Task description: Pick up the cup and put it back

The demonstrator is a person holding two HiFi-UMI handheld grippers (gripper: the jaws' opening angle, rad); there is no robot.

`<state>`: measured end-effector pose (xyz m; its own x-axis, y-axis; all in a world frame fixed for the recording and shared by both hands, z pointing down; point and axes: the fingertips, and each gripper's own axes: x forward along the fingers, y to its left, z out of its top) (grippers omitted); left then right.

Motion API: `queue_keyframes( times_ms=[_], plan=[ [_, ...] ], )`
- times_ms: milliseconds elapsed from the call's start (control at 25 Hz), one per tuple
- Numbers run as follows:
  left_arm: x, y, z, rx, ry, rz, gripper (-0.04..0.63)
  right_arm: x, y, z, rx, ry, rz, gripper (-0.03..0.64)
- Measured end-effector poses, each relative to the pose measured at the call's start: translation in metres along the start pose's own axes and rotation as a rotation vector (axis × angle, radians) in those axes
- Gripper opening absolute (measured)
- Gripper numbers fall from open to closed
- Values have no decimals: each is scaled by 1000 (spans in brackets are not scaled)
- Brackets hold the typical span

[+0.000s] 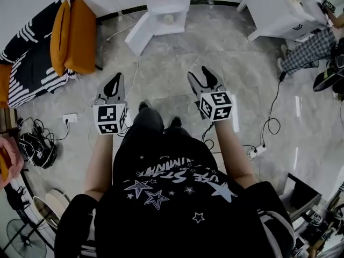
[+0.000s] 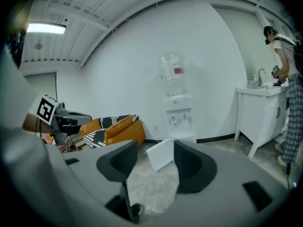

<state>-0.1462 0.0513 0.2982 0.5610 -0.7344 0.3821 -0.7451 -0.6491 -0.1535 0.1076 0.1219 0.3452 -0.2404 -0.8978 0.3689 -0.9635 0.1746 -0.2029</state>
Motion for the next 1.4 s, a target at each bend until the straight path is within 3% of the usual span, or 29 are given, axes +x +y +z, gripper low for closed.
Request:
queue_keyframes(
  times_ms=[320,680,920,1200,1400],
  plan=[
    [84,-8,-8,-33,33,-54,9,51,-41,-13,25,78,-30,244],
    [260,8,-60,-67,71,-147,9,181,-128,-39,-29,150,-116,258],
    [374,38,-122,-66,81,-137,9,328,-188,-97,-19,198,-138,258],
    [470,61,-219,-137,69,-95,9,488,-253,-187,-49,201,-148,244],
    [528,55,-284,-153,87,-156,9,576,-297,-248,-84,221,-132,202]
  ],
)
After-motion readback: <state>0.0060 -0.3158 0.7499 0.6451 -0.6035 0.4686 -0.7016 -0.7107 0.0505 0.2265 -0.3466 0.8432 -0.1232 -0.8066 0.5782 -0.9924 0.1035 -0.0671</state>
